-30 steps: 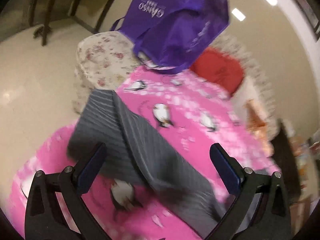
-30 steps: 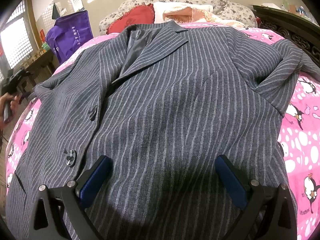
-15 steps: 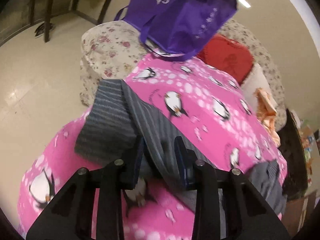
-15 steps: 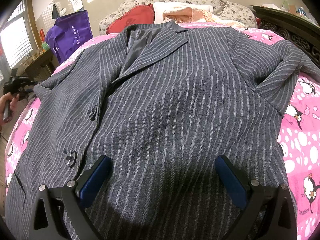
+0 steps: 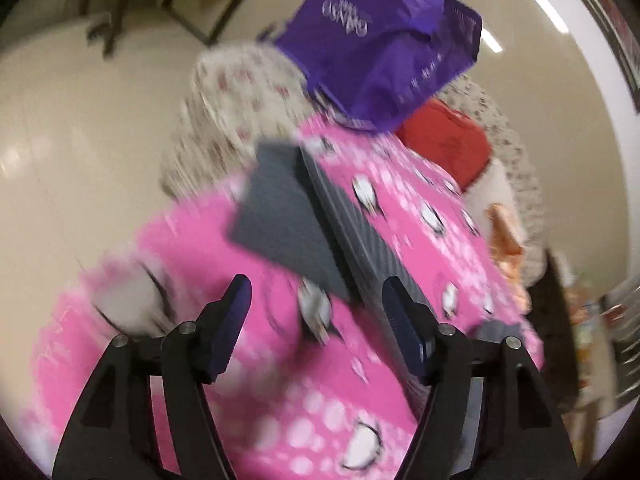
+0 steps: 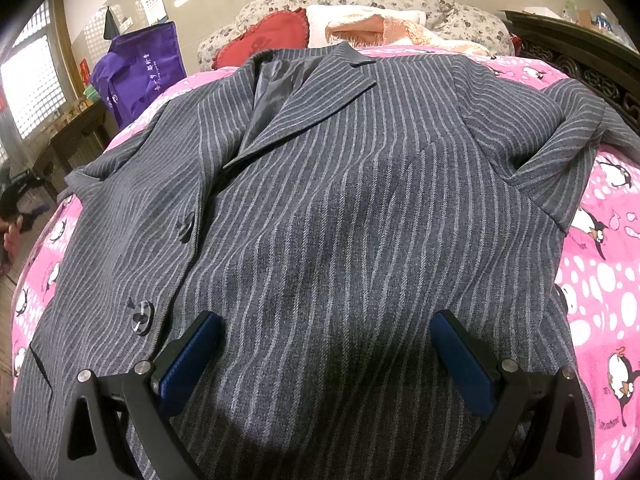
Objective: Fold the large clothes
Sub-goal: 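Lift the held sleeve with the left tool and carry it across the blazer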
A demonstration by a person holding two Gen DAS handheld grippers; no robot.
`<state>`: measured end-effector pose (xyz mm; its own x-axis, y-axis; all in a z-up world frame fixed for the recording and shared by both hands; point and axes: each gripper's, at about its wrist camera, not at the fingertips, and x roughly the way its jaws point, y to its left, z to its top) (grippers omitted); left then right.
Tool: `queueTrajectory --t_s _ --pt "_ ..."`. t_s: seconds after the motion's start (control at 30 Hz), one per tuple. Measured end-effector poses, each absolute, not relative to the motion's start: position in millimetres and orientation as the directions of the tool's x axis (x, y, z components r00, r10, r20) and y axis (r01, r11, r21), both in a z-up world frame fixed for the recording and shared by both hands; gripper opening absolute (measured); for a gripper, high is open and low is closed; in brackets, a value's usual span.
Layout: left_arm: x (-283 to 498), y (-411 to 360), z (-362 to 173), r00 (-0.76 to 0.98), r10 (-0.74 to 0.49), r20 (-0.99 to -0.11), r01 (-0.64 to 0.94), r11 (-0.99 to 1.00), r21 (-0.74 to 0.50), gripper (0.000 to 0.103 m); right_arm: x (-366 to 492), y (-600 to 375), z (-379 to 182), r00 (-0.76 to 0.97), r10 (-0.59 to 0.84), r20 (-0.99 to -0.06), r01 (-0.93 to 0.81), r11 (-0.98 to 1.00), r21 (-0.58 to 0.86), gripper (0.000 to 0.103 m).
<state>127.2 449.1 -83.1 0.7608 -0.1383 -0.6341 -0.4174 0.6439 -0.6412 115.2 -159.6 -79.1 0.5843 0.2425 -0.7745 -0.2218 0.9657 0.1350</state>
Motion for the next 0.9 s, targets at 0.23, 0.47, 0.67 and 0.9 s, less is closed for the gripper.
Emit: queueTrajectory --t_s 0.23,0.47,0.67,0.9 --pt "162 463 -105 0.823 -0.116 -0.557 -0.407 0.564 -0.718 0.079 115 -159 -79 0.585 0.242 -0.775 -0.222 0.966 0.134 0.103" --pt "158 487 -119 0.866 -0.069 -0.496 -0.428 0.411 -0.805 0.061 115 -159 -79 0.584 0.241 -0.775 -0.221 0.966 0.134 0.103" --pt "155 489 -122 0.830 -0.057 -0.555 -0.487 0.411 -0.770 0.009 116 -159 -79 0.585 0.240 -0.775 -0.221 0.966 0.133 0.103" --pt "130 484 -25 0.859 0.068 -0.507 -0.451 0.570 -0.687 0.005 116 -160 -79 0.585 0.241 -0.775 -0.221 0.966 0.133 0.103"
